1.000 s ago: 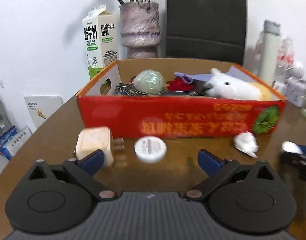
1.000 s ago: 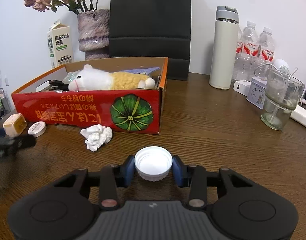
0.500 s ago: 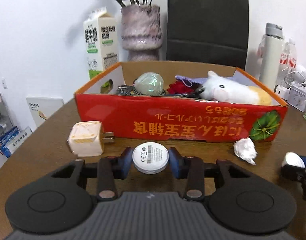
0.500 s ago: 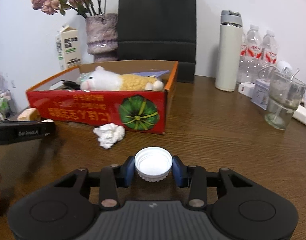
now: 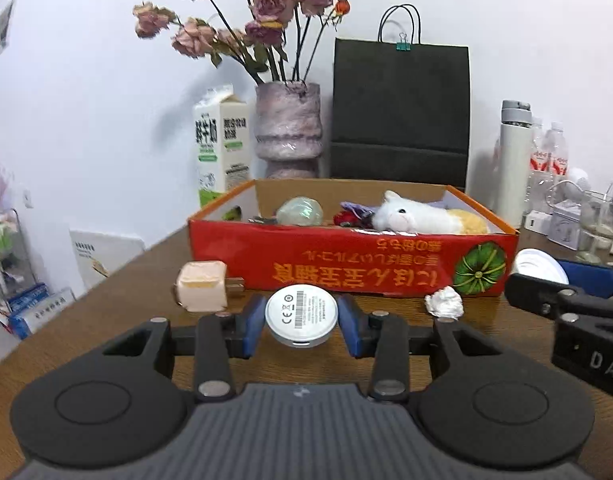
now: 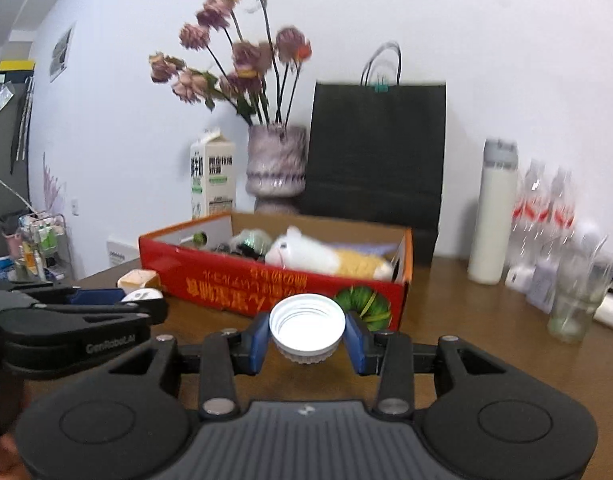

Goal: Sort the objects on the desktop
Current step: 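Carry the bottle cap and tin into the cardboard box and open both tools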

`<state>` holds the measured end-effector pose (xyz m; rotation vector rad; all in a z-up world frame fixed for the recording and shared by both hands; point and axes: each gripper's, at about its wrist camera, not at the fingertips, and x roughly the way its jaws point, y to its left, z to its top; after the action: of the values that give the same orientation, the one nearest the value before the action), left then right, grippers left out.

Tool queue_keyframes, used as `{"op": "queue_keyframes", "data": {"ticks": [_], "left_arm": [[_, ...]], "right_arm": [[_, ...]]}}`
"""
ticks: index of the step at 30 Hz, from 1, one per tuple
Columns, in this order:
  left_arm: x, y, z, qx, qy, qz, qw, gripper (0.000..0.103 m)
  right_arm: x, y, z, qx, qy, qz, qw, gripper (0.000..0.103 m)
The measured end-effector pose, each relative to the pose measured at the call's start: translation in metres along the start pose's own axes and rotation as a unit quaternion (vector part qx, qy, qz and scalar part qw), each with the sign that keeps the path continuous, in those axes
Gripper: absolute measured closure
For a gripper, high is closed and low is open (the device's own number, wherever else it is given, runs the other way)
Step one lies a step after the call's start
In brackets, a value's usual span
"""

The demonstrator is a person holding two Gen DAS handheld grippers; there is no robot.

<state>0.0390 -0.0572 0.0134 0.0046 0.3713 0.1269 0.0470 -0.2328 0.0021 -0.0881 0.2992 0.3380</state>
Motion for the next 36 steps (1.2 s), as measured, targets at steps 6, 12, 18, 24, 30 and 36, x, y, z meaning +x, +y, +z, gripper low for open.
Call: {"op": "queue_keyframes", "data": {"ticks": [6,12,18,24,30,36], "left_arm": [[-0.009,0.001,0.007,0.0,-0.015,0.0,0.9999,0.062],[0.006,0.014,0.056,-0.005,-0.018,0.001,0.9998,0.062],[0.059,0.014,0.11,0.009,-0.002,0.008,0.9999,0.062],[0.109,0.015,0.132,0.032,0.028,0.015,0.999,0.062],[0.153,0.022,0.126,0.034,0.075,0.027,0.9962,0.062],[0.183,0.028,0.112,0.044,0.119,0.047,0.9908,0.062]], "right_arm": [[-0.002,-0.004,0.004,0.013,-0.008,-0.005,1.0,0.064],[0.004,-0.01,0.02,0.021,-0.011,0.016,1.0,0.064],[0.03,-0.033,0.052,0.057,-0.011,0.022,0.998,0.064],[0.084,-0.062,0.081,0.116,0.012,0.049,0.992,0.064],[0.149,-0.075,0.09,0.171,0.039,0.077,0.982,0.064],[0.185,-0.072,0.087,0.167,0.071,0.086,0.98,0.064]]}}
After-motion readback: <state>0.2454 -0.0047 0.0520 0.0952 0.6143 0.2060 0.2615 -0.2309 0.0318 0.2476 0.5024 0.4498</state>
